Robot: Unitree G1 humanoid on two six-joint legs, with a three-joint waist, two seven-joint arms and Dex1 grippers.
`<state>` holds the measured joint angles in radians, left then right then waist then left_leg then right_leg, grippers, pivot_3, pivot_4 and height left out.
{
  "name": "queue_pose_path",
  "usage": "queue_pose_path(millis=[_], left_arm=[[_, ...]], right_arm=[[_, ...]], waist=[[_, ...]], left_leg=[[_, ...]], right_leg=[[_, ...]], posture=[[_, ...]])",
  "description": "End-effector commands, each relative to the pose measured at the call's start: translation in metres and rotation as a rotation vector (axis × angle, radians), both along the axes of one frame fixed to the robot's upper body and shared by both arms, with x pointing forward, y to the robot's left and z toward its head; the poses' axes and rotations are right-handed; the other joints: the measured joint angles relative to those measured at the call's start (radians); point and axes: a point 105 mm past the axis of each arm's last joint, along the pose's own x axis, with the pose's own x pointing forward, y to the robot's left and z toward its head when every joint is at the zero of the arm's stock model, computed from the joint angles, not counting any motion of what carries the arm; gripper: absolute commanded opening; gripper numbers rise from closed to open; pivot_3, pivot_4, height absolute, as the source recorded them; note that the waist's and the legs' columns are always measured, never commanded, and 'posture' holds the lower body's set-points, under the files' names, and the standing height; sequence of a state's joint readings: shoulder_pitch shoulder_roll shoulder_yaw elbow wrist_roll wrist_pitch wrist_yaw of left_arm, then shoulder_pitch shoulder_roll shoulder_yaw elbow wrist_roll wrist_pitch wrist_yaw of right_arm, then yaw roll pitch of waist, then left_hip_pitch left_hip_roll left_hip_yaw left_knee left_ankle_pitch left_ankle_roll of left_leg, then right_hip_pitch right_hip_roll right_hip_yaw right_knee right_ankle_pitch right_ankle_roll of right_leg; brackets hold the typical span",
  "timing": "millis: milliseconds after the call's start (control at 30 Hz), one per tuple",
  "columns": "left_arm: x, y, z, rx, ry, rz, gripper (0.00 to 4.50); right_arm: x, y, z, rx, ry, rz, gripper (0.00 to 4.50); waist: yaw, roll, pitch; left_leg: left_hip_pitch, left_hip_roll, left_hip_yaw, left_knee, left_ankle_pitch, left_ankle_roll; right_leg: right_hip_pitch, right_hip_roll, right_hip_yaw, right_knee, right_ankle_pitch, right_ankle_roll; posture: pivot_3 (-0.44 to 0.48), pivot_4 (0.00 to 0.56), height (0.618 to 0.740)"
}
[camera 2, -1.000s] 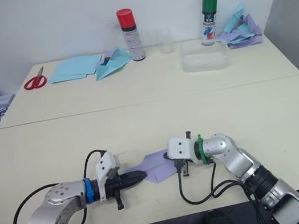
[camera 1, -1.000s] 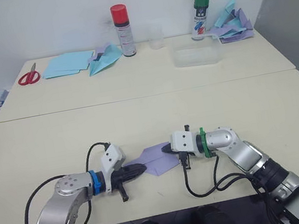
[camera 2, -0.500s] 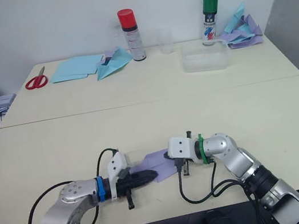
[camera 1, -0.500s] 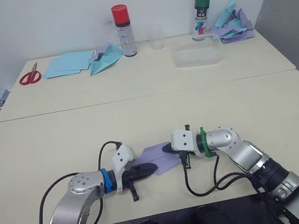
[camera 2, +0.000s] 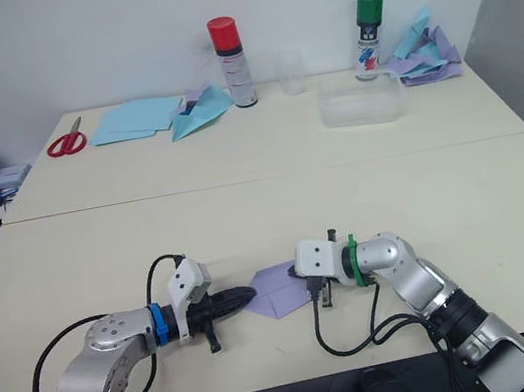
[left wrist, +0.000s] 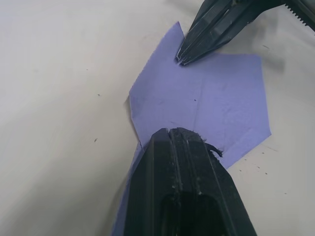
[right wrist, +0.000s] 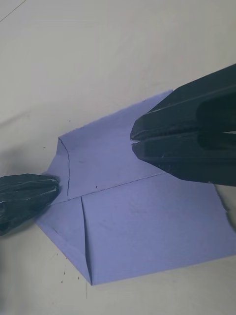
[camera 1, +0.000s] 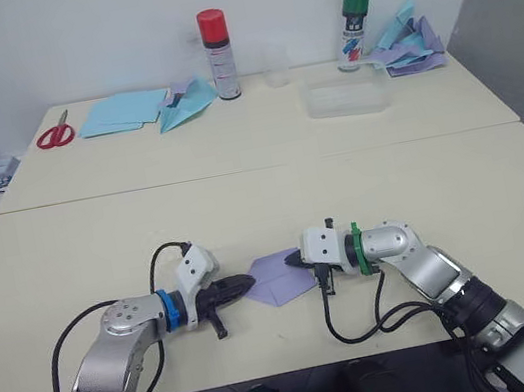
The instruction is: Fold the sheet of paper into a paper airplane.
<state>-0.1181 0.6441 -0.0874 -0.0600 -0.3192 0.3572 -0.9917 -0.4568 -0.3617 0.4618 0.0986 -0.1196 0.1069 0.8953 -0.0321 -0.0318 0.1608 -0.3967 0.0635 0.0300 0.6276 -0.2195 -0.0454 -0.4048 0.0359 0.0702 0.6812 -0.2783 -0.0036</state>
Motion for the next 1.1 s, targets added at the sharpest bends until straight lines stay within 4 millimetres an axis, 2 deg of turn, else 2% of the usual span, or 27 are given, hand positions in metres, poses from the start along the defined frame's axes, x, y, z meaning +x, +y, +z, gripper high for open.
queue_pose_path(millis=[33, 100, 200, 300, 400, 500, 533, 567, 667, 767, 867, 1100], left_arm=[[-0.003, 0.004, -0.025, 0.059, 0.048, 0.032, 0.00], [0.000, 0.004, -0.017, 0.048, -0.005, 0.028, 0.00], [0.003, 0.004, 0.012, -0.020, -0.085, 0.015, 0.76], [-0.002, 0.011, 0.039, -0.014, -0.148, -0.028, 1.66], [-0.009, 0.020, 0.056, 0.011, -0.176, -0.061, 2.68], [-0.021, 0.024, 0.071, 0.025, -0.186, -0.120, 3.68], [-0.026, 0.024, 0.074, 0.034, -0.186, -0.140, 3.99], [-0.030, 0.023, 0.076, 0.036, -0.183, -0.151, 4.37], [-0.038, 0.022, 0.079, 0.035, -0.177, -0.163, 4.46], [-0.037, 0.023, 0.080, 0.042, -0.191, -0.126, 4.50], [-0.037, 0.026, 0.076, 0.047, -0.175, -0.106, 4.50], [-0.042, 0.028, 0.069, 0.044, -0.167, -0.076, 4.50]], right_arm=[[-0.003, 0.001, 0.012, 0.102, 0.096, -0.024, 0.04], [0.001, 0.000, 0.028, 0.181, 0.115, -0.051, 0.04], [0.002, -0.006, 0.053, 0.291, 0.191, -0.062, 0.97], [-0.002, -0.012, 0.063, 0.331, 0.272, -0.056, 2.07], [-0.002, -0.015, 0.060, 0.326, 0.325, -0.065, 3.20], [0.006, -0.014, 0.047, 0.304, 0.369, -0.105, 4.33], [0.008, -0.011, 0.041, 0.293, 0.388, -0.113, 4.50], [0.008, -0.007, 0.037, 0.284, 0.402, -0.102, 4.50], [0.005, 0.003, 0.030, 0.276, 0.426, -0.069, 4.50], [0.004, 0.010, 0.028, 0.285, 0.435, -0.048, 3.91], [0.001, 0.013, 0.024, 0.272, 0.434, -0.025, 2.85], [-0.003, 0.013, 0.025, 0.272, 0.452, -0.003, 0.08]], waist=[[0.002, 0.001, 0.000], [0.002, 0.001, 0.000], [0.002, 0.001, 0.001], [-0.001, -0.002, 0.004], [-0.001, -0.005, 0.006], [-0.005, -0.004, 0.008], [-0.005, -0.004, 0.008], [-0.008, -0.004, 0.008], [-0.012, -0.004, 0.009], [-0.015, -0.004, 0.010], [-0.016, -0.004, 0.011], [-0.018, -0.005, 0.012]], left_leg=[[0.000, 0.000, 0.000, 0.000, 0.000, 0.000], [0.000, 0.000, 0.000, 0.000, 0.000, 0.000], [-0.001, 0.000, 0.001, 0.001, 0.000, 0.000], [-0.003, 0.000, 0.000, 0.001, 0.000, 0.000], [-0.004, 0.001, 0.000, 0.000, 0.000, 0.000], [-0.005, 0.001, 0.000, -0.003, 0.000, 0.000], [-0.005, 0.001, 0.001, -0.003, 0.000, 0.000], [-0.005, 0.001, 0.001, -0.004, 0.000, 0.000], [-0.005, 0.001, 0.001, -0.004, 0.000, 0.000], [-0.006, 0.001, 0.000, -0.004, 0.000, 0.000], [-0.005, 0.001, 0.000, -0.004, 0.000, 0.000], [-0.006, 0.001, 0.000, -0.004, 0.000, 0.000]], right_leg=[[0.000, 0.000, 0.000, 0.000, 0.000, 0.000], [0.000, -0.001, 0.000, 0.000, -0.001, -0.002], [0.000, -0.002, 0.001, 0.000, -0.001, -0.002], [-0.002, -0.001, 0.000, 0.000, 0.002, 0.003], [-0.004, 0.000, -0.001, 0.000, 0.001, 0.001], [-0.006, 0.000, -0.001, 0.000, -0.001, 0.000], [-0.006, 0.001, -0.001, 0.000, -0.001, -0.001], [-0.006, 0.001, -0.001, 0.000, -0.002, 0.000], [-0.006, 0.001, -0.001, 0.000, -0.003, 0.000], [-0.007, 0.001, -0.001, 0.000, -0.003, 0.000], [-0.006, 0.000, -0.001, 0.000, -0.003, 0.000], [-0.006, 0.000, -0.001, 0.000, -0.003, 0.000]], posture=[[0.000, 0.150, 0.740], [0.000, 0.150, 0.740], [0.000, 0.150, 0.740], [0.000, 0.150, 0.740], [0.000, 0.150, 0.740], [0.000, 0.150, 0.740], [0.000, 0.150, 0.740], [0.000, 0.150, 0.740], [0.000, 0.150, 0.740], [0.000, 0.150, 0.740], [0.000, 0.150, 0.740], [0.000, 0.150, 0.740]])
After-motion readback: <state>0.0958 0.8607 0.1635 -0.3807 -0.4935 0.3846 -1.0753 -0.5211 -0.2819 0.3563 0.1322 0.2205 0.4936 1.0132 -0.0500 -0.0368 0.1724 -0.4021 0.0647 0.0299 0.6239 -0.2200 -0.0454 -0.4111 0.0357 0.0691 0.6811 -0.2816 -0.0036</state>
